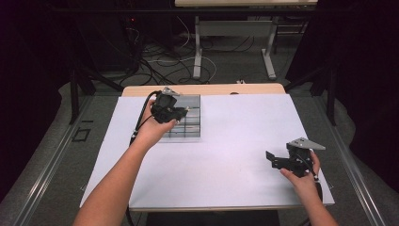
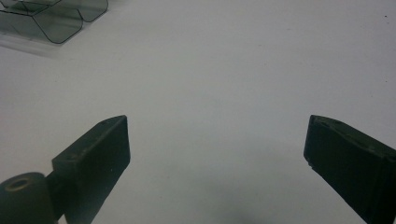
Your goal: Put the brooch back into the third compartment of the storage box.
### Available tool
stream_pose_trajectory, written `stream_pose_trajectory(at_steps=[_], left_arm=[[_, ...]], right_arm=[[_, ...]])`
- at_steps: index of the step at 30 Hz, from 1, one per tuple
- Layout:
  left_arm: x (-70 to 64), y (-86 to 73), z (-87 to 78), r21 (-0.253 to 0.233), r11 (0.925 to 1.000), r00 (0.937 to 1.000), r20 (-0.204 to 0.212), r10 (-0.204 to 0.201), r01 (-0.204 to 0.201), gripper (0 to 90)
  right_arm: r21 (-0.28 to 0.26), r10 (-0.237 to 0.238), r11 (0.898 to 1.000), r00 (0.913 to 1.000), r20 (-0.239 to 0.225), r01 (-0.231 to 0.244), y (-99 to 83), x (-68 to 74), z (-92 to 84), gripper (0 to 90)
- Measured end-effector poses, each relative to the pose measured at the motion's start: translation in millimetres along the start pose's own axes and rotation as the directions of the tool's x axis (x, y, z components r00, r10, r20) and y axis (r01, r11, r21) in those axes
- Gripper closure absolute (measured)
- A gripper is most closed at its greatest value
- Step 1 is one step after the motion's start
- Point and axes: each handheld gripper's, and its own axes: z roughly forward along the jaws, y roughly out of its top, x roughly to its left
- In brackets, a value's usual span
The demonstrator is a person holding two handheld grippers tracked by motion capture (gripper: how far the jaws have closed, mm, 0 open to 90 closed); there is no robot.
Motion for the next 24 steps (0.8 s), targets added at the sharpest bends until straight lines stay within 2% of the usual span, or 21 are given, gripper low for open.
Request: stream_pose_trajectory(at_steps=[5, 14, 24], left_arm=[[3.5, 8.1, 3.0, -0.016, 0.9998, 0.9998, 0.017, -0.006, 0.006, 80.3], [6.4, 18.3, 8.4, -0.025, 0.9997, 1.0, -0.005, 0.006, -0.006, 80.3], [9.3, 21.7, 19.4, -0.037, 0.9993, 1.0, -0.007, -0.003, 0.003, 80.4]], right_arm=[[0.001, -0.002, 1.0, 1.0, 0.0, 0.002, -0.1, -0.1, 0.0, 6.8], [0.001, 0.002, 1.0, 1.0, 0.002, -0.002, -0.2, -0.8, 0.1, 6.8], [0.001, 0.001, 1.0, 1.0, 0.003, -0.001, -0.4, -1.7, 0.4, 6.8]])
